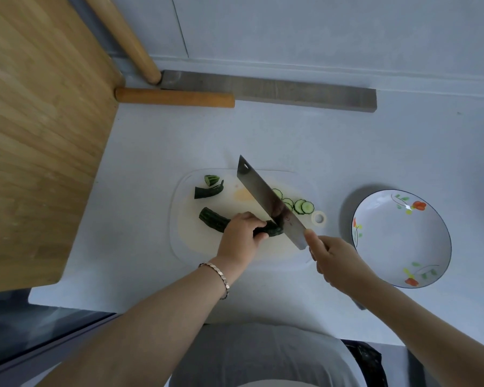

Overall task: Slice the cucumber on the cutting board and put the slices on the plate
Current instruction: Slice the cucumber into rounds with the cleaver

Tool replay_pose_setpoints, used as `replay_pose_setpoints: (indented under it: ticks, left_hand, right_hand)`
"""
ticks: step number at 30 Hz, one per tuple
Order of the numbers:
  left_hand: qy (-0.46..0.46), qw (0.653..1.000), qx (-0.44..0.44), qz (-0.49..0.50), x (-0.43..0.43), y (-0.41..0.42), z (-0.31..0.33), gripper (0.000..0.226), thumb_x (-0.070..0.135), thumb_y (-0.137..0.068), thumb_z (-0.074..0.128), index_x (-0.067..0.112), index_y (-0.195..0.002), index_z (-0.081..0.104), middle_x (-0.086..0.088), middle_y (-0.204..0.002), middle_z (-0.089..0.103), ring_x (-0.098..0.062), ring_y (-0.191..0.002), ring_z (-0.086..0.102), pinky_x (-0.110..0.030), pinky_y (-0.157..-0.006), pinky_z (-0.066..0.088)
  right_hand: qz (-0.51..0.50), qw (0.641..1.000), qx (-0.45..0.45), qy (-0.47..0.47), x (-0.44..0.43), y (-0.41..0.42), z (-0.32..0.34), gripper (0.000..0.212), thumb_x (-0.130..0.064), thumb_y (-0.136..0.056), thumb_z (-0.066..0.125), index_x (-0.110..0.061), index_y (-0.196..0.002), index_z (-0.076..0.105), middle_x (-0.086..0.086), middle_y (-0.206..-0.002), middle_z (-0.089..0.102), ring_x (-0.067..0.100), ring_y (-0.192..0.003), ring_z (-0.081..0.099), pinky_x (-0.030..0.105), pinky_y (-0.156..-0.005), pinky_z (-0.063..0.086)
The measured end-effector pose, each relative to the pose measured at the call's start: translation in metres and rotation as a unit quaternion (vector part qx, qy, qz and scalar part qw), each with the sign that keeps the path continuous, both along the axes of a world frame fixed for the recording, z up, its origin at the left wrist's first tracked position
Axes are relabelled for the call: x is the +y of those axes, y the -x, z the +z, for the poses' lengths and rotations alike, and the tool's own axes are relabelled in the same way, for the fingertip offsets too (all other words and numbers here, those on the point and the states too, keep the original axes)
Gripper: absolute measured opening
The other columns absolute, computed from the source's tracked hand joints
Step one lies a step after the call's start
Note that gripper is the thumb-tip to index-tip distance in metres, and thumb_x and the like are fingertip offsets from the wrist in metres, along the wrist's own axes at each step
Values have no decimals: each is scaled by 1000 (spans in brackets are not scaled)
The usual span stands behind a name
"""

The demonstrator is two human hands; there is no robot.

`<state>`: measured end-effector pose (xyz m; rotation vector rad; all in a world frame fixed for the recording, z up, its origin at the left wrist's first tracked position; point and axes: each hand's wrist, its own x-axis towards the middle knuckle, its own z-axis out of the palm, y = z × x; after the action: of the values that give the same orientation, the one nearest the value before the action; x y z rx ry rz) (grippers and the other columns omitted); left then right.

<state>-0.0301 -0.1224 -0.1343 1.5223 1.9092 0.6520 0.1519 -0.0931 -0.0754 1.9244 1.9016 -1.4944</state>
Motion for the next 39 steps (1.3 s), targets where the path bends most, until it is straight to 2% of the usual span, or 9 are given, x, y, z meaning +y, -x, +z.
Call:
replay_pose_setpoints:
  ticks: [9,13,16,18,23,27,31,39]
  left_hand:
    - [6,1000,2,-6,0,0,1,23,9,-78,68,2,-99,67,-16,-93,66,-28,-92,56,-37,-82,47]
    - [12,1000,3,-6,0,-1,2,23,8,-77,69,2,-99,67,-16,-93,65,-28,-92,56,-38,-84,47]
    - [12,1000,-1,-1,-1,-3,2,22,6,-76,69,1,-97,68,-16,-93,65,-28,-90,57,-33,-81,46]
    - [13,1000,-4,1,0,-3,2,21,6,-76,69,1,-97,68,-15,-93,66,-27,-89,57,-29,-79,44]
    - [19,1000,-3,3,1,-1,2,17,6,-76,69,2,-92,69,-15,-90,67,-27,-85,60,-30,-74,47]
    - [25,1000,-5,16,1,-1,1,18,10,-76,70,4,-94,68,-13,-92,68,-25,-87,61,-29,-77,47]
    - [24,999,-9,26,0,-2,1,20,10,-75,71,2,-94,68,-14,-94,69,-26,-89,61,-32,-81,47]
    - [23,1000,-3,14,0,-1,2,21,10,-76,70,2,-96,68,-14,-95,68,-26,-92,59,-35,-83,47]
  right_hand:
    - [8,1000,7,10,2,-1,-2,51,-57,-90,35,-14,-64,33,6,-57,36,22,-54,31,30,-58,29]
    - [5,1000,-8,20,1,-1,-3,52,-56,-91,34,-12,-65,36,8,-60,41,22,-54,35,29,-58,32]
    - [0,999,-9,33,2,3,-13,51,-55,-93,33,-12,-66,37,9,-61,40,22,-54,35,30,-59,32]
    - [-10,999,5,36,-1,7,-22,48,-53,-94,33,-13,-67,36,9,-62,37,21,-55,32,31,-59,29]
    - [-65,998,23,5,-15,16,-36,45,-50,-94,34,-14,-67,32,11,-65,34,20,-60,29,31,-58,26]
    - [-86,995,47,31,-7,14,-26,47,-53,-93,35,-12,-69,39,8,-59,37,20,-54,31,31,-56,29]
    - [-61,997,50,21,-3,4,-11,47,-51,-94,35,-12,-67,41,3,-52,41,17,-46,33,28,-54,30]
    - [-24,999,18,14,-1,8,-4,48,-50,-95,35,-11,-67,39,9,-59,39,21,-52,34,30,-58,32]
